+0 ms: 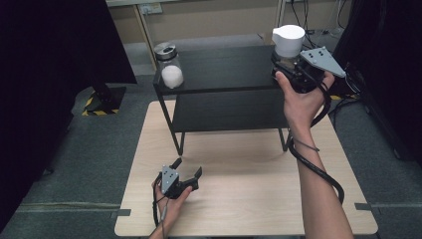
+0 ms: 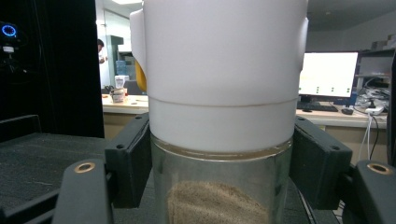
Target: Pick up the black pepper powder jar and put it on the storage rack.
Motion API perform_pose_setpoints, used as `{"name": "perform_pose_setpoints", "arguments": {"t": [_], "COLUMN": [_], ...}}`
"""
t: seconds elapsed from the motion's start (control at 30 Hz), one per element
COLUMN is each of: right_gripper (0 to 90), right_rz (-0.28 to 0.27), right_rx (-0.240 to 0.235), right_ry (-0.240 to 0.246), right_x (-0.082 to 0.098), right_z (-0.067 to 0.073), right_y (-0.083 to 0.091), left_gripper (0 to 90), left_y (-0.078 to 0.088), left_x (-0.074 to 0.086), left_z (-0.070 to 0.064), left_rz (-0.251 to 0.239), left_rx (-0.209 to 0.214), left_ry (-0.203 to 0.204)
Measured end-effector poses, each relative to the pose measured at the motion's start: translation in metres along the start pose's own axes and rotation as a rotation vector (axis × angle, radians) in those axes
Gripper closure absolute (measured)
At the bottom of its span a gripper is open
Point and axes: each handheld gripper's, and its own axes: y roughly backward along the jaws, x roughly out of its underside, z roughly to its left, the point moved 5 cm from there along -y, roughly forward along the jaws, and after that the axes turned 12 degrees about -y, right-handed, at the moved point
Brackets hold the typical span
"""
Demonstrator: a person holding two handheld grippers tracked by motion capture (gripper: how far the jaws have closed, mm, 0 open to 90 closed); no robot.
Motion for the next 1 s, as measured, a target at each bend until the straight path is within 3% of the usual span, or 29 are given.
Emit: {"name": "perform_pose_setpoints", "arguments": {"t": [0.23, 0.57, 1.0], "right_gripper": [29.8, 13.9, 10.8], "right_rz": [0.000, -0.009, -0.011], "right_rx": [0.000, -0.008, -0.025], "right_ry": [-0.006, -0.014, -0.009], "right_x": [0.000, -0.002, 0.001], "right_z": [0.000, 0.002, 0.003], "right_y": [-0.001, 0.002, 0.012], "left_gripper": [11.8, 11.8, 11.8], "left_y": [0.000, 0.000, 0.000], "left_x": [0.000, 0.000, 0.000], "left_z": [0.000, -0.001, 0.000], "left_rz": [0.000, -0.001, 0.000], "left_rx": [0.001, 0.001, 0.001], "left_ry": [-0.002, -0.004, -0.002]}}
